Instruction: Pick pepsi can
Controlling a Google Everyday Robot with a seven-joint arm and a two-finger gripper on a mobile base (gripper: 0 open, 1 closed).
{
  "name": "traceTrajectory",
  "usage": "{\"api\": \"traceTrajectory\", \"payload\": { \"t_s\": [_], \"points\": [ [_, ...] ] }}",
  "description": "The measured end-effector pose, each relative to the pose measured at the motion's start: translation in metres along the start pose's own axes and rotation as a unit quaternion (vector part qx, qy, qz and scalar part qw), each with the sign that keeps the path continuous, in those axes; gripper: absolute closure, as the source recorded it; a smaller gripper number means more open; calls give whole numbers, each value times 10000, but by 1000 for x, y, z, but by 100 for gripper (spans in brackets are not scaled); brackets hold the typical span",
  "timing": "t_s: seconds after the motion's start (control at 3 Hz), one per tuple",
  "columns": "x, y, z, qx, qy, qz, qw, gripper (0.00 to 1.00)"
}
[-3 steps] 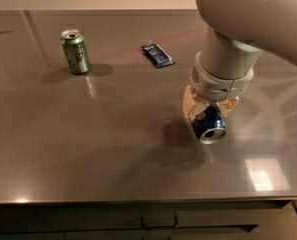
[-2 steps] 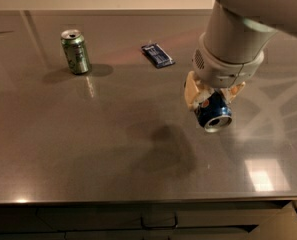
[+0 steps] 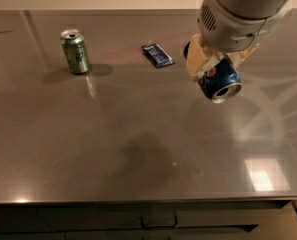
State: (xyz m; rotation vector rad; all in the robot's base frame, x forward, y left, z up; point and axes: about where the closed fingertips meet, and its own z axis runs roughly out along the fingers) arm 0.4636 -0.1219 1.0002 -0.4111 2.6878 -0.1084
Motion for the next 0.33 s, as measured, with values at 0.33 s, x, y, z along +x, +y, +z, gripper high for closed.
{"api": "traceTrajectory", "payload": {
  "t_s": [0.33],
  "points": [
    [0,0,0,0,-1,0,10000,100]
  ]
}}
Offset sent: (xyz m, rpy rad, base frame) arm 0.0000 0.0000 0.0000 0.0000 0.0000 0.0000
